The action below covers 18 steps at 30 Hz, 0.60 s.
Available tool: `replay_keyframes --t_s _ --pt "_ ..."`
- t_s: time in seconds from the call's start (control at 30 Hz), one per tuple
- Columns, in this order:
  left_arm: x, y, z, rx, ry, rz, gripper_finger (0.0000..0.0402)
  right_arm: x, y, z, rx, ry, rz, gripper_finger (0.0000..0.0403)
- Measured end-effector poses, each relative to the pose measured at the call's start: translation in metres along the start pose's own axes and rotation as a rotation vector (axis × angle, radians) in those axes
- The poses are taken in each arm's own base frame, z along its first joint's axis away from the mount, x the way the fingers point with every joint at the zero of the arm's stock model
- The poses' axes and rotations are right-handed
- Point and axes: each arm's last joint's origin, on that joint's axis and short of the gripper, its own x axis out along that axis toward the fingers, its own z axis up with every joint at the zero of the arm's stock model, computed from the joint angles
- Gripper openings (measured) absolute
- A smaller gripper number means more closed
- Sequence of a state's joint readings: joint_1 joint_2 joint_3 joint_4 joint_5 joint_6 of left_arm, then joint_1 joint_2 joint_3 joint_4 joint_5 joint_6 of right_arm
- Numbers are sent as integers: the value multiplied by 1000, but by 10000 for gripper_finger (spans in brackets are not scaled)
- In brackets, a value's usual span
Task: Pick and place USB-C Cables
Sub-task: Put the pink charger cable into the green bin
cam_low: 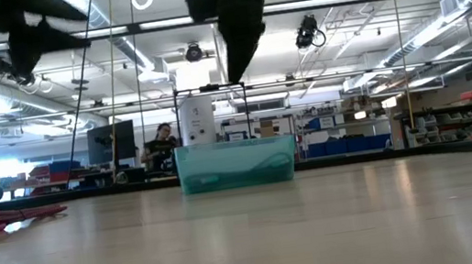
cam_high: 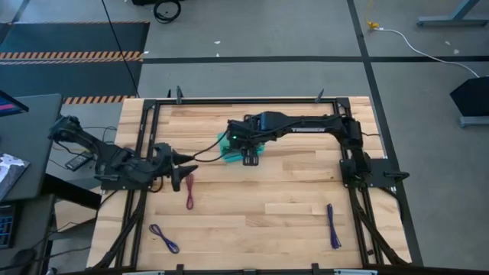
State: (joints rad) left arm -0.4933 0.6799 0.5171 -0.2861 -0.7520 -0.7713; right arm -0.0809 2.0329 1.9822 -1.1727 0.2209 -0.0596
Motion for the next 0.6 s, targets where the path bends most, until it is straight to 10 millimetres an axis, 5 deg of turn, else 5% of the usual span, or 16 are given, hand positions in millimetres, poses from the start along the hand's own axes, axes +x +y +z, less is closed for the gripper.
replay_keyframes --t_s 0.3,0.6 --pt "16 21 -32 -307 475 278 203 -52 -2 -23 137 82 -10 233" --pt "44 20 -54 -404 657 417 257 -65 -6 -28 159 70 -28 234"
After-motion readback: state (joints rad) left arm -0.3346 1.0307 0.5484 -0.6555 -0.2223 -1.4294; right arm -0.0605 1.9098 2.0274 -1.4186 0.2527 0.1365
